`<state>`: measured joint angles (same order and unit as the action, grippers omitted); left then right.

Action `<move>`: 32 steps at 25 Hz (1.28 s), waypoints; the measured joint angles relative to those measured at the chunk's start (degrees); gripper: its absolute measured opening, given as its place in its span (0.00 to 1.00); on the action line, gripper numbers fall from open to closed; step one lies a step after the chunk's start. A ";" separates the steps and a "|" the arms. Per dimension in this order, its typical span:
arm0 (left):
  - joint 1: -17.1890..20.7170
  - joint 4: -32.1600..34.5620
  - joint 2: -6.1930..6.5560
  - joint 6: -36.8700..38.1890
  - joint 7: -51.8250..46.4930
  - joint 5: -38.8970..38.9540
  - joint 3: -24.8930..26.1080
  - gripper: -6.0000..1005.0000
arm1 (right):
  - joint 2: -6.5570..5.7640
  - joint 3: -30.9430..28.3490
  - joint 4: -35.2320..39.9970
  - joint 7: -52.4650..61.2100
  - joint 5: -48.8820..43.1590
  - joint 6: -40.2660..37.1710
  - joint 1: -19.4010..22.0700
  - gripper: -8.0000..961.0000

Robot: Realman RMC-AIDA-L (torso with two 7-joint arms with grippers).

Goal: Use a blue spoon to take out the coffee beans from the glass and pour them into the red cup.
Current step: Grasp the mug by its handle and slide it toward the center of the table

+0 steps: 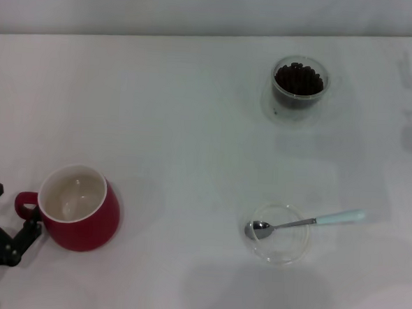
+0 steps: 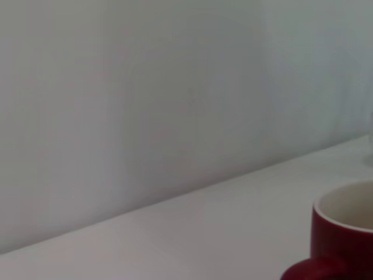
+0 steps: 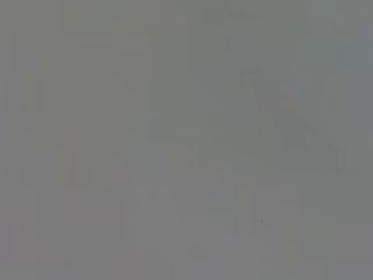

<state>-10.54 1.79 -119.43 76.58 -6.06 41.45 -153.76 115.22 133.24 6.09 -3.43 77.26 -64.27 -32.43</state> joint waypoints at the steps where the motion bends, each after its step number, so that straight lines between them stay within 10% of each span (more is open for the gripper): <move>1: 0.00 0.03 0.03 -0.20 0.00 -0.37 -0.02 0.80 | 0.00 0.00 -0.01 0.00 0.00 -0.03 0.02 0.83; 5: -0.06 0.05 0.05 -0.28 0.00 -0.52 -0.05 0.77 | -0.08 0.00 -0.02 0.00 0.00 -0.08 0.04 0.83; 14: -0.09 0.52 -0.04 -0.30 1.68 -0.25 0.16 0.32 | -0.10 0.00 -0.03 0.00 0.00 -0.15 0.16 0.83; 32: -1.07 5.25 -0.14 -4.08 7.02 0.44 0.31 0.10 | -0.19 0.00 -0.02 0.00 0.00 -0.03 0.03 0.83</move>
<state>-11.62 7.04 -119.57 72.49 0.96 41.89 -153.45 115.04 133.24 6.06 -3.43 77.26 -64.30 -32.39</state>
